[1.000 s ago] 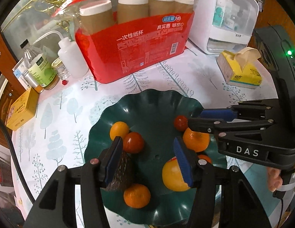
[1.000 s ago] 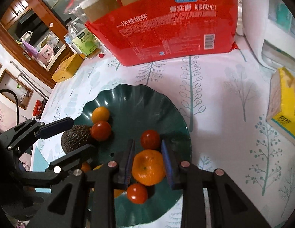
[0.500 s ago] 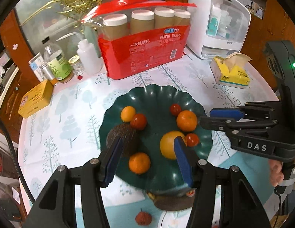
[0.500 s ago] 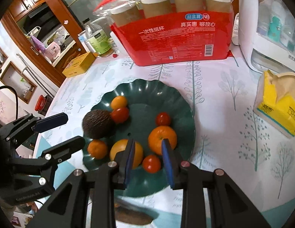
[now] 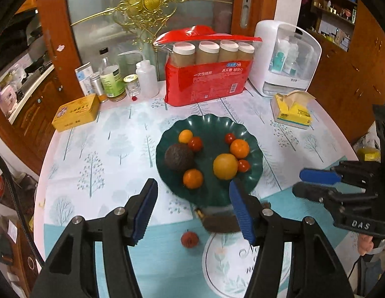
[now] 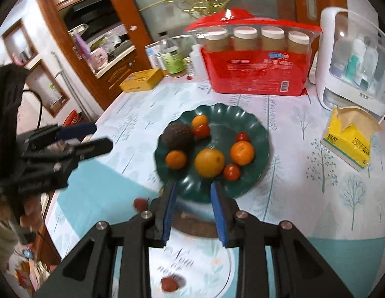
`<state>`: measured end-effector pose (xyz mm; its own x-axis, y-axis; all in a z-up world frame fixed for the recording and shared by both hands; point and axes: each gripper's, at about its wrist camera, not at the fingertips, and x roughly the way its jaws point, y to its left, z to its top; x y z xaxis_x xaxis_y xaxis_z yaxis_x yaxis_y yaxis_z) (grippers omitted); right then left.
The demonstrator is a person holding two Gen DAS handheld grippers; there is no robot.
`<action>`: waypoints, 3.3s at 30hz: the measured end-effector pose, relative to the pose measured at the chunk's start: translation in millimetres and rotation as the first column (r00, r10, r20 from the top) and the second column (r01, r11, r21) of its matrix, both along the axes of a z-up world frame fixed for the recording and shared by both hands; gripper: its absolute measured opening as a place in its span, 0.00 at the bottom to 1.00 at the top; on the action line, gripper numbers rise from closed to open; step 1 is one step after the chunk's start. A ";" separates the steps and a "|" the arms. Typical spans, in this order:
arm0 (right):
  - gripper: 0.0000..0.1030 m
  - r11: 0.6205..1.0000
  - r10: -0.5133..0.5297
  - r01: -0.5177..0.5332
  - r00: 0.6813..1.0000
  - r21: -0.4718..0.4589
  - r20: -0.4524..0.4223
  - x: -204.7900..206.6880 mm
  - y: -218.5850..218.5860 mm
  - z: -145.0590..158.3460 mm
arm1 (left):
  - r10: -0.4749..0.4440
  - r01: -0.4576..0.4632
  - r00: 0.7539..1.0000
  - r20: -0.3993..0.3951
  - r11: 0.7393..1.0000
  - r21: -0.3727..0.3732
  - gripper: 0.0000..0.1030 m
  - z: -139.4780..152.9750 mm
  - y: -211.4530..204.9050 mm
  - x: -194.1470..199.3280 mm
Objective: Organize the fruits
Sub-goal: 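Move both tools back toward the remaining lychees, then grasp a lychee with the right tool while the left tool grasps another lychee, then carry both lychees to the green plate and open both tools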
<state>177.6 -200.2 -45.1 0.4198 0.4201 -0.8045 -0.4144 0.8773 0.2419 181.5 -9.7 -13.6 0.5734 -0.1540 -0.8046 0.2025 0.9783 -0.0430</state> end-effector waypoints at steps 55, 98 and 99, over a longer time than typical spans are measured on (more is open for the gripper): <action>0.28 0.996 0.042 -0.054 0.985 -0.068 -0.170 -93.4 22.6 -138.5 | 0.043 -0.055 0.966 -0.256 0.998 -0.036 0.29 -178.3 10.4 4.6; 0.28 0.993 -0.114 0.101 0.968 0.067 0.222 121.7 -4.3 97.7 | -0.007 0.006 1.000 0.017 0.999 0.036 0.28 38.7 -53.9 101.8; 0.28 0.993 -0.114 0.104 0.971 0.062 0.209 126.0 -2.6 91.4 | 0.003 -0.003 1.000 0.001 0.999 0.041 0.28 28.4 -55.2 107.2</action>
